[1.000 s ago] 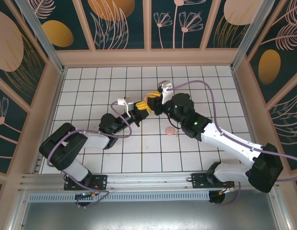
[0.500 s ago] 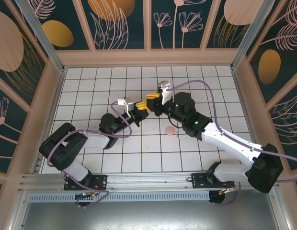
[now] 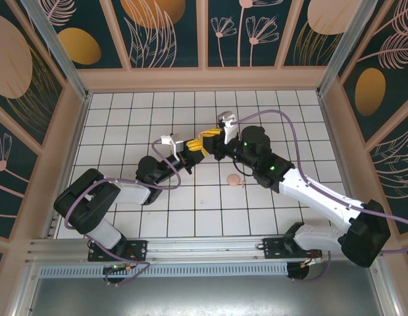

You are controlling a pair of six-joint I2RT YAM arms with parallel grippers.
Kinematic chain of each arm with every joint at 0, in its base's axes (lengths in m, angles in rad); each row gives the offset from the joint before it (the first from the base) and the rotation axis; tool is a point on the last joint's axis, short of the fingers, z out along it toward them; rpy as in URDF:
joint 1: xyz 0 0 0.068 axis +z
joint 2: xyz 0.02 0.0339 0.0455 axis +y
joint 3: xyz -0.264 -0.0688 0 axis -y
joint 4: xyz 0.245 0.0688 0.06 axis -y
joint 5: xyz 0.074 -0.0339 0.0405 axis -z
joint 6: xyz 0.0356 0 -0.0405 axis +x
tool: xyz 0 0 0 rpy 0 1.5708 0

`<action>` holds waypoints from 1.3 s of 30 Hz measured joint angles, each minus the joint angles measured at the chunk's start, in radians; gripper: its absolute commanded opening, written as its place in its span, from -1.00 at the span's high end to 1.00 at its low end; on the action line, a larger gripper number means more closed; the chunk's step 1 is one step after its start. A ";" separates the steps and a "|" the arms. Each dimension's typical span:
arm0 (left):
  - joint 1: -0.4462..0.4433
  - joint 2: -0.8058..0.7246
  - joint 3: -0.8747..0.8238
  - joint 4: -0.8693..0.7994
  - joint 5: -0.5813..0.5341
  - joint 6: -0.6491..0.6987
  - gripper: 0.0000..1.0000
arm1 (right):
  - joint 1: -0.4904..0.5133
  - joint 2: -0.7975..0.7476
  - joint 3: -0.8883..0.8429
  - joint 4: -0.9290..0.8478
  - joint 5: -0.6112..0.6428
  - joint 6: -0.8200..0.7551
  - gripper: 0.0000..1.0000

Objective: Insert the wireless bluetooth earbuds into the charging case

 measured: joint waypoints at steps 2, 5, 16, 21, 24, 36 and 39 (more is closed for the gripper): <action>0.000 0.000 0.000 0.001 0.000 0.000 0.78 | -0.002 -0.002 0.000 -0.003 -0.005 0.000 0.53; 0.000 0.000 0.000 0.001 0.000 0.000 0.78 | -0.005 -0.003 0.000 -0.011 -0.013 0.000 0.53; 0.000 0.000 0.000 0.002 0.003 0.000 0.78 | -0.009 -0.003 0.000 -0.026 -0.037 0.000 0.53; 0.000 0.000 0.000 0.004 0.004 0.000 0.77 | -0.010 -0.003 0.000 -0.027 -0.040 0.000 0.53; 0.000 0.000 0.000 0.004 0.006 0.002 0.77 | -0.011 -0.003 0.000 -0.032 -0.045 0.000 0.53; 0.000 0.000 0.000 0.002 0.007 0.010 0.76 | -0.021 -0.007 0.000 -0.053 -0.055 0.001 0.53; 0.000 0.000 0.000 0.002 0.008 0.012 0.76 | -0.024 -0.011 0.000 -0.059 -0.059 0.003 0.53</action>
